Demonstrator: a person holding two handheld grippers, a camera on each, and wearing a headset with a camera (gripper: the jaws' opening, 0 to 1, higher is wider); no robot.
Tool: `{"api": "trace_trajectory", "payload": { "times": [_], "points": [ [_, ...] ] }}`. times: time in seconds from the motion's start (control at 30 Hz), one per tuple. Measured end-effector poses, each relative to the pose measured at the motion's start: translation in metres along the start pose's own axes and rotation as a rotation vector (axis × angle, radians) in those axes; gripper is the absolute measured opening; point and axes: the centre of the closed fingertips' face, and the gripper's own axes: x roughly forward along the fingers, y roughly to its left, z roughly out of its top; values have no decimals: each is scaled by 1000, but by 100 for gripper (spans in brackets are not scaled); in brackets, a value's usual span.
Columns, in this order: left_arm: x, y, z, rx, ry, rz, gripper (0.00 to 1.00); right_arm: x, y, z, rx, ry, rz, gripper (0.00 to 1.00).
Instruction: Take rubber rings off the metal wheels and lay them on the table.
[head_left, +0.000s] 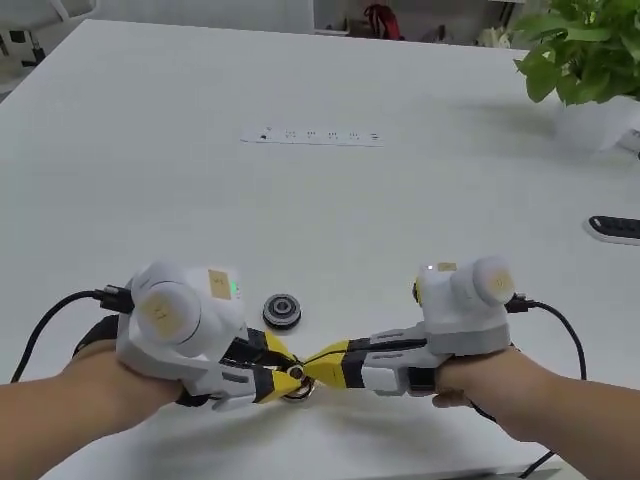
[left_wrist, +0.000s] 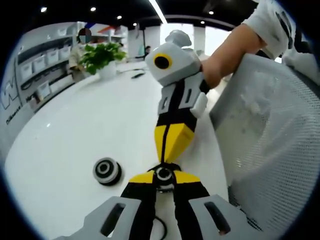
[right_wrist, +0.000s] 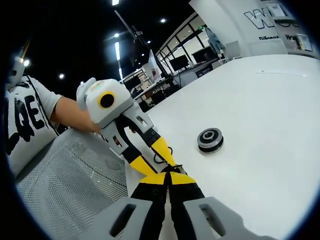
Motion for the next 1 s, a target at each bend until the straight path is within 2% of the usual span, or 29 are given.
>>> {"api": "trace_trajectory", "payload": {
  "times": [0.23,0.47,0.57,0.73,1.0],
  "points": [
    [0,-1,2,13,3,-3,15,-1,-4,-2,-7,9,-18,0],
    [-13,-2,14,-12,-54,-20,25,-1,-4,-2,-5,7,-14,0],
    [-17,-4,12,-20,-53,-29,30,-1,-3,-1,-4,5,-9,0],
    [-28,-5,9,-31,-56,-30,32,-1,-1,-1,0,1,0,0],
    [-45,-4,7,-48,-75,-3,42,0,2,1,3,-4,15,0]
  ]
}}
